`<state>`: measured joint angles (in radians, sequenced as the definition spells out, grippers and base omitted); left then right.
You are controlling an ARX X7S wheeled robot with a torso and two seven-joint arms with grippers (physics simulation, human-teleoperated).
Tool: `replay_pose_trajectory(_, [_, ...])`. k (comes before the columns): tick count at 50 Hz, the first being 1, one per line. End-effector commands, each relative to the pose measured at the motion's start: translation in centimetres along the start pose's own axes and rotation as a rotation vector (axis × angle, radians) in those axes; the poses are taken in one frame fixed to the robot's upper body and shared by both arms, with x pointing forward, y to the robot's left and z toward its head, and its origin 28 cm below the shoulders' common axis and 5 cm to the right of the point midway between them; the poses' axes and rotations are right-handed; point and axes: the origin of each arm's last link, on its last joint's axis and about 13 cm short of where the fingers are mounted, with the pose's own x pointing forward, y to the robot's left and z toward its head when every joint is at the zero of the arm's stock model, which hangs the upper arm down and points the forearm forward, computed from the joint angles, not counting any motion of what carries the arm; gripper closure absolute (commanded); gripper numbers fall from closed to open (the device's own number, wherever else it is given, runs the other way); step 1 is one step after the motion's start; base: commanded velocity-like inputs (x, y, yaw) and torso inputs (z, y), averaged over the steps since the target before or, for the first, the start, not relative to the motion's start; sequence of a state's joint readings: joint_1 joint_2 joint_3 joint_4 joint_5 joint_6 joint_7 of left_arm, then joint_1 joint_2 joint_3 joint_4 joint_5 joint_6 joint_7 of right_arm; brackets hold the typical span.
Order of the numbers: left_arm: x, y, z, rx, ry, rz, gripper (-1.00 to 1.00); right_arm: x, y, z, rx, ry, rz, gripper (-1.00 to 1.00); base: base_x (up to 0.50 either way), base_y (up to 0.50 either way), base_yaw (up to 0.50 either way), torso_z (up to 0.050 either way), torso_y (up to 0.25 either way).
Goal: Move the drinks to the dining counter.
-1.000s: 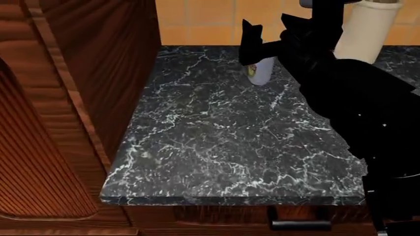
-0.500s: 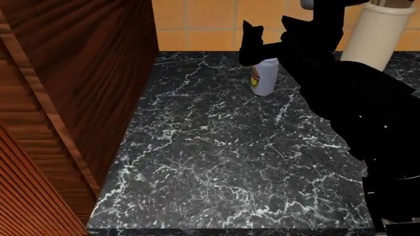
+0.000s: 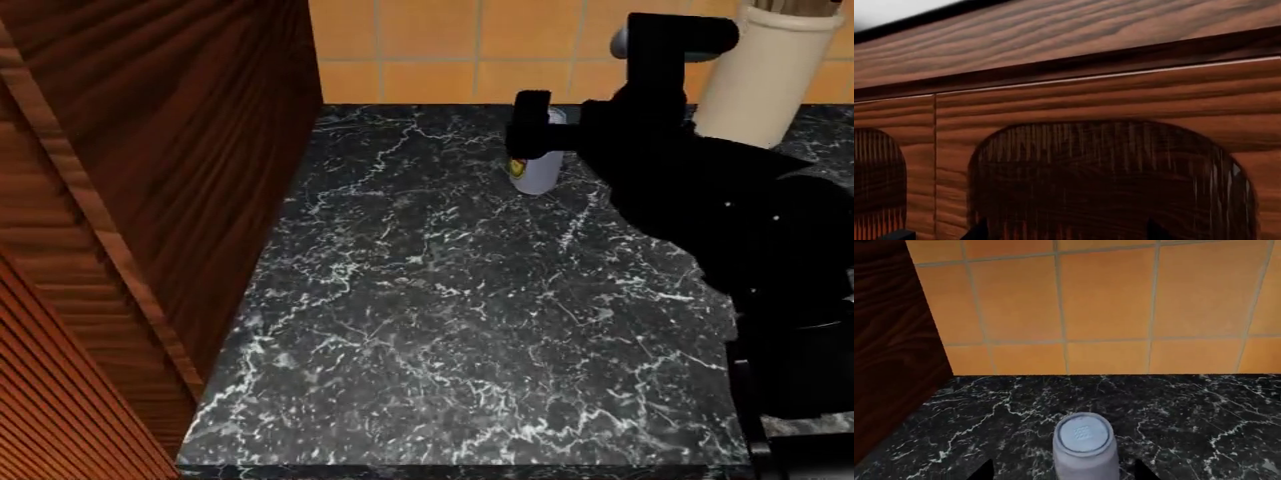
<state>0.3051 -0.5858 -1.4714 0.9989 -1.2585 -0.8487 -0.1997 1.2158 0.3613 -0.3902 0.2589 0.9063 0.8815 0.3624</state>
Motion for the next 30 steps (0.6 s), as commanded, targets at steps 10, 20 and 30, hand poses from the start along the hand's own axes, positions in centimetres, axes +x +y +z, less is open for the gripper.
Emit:
replay_pose_trajectory(10, [0.1, -0.2, -0.2, 0.0, 0.009, -0.008, -1.0, 0.9, -0.1, -1.3, 0.051, 0.196, -0.038, -1.0, 0.0, 0.0, 0.0, 0.0, 0.0])
replay_pose_trajectory(20, [0.1, -0.1, -0.3, -0.001, 0.009, -0.007, -1.0, 1.6, 0.0, -1.3, 0.012, 0.196, -0.032, -1.0, 0.0, 0.0, 0.0, 0.0, 0.001])
replay_pose_trajectory(30, [0.2, -0.2, -0.3, 0.001, 0.011, -0.009, -1.0, 3.5, -0.1, -0.7, -0.036, 0.204, -0.05, -1.0, 0.0, 0.0, 0.0, 0.0, 0.0])
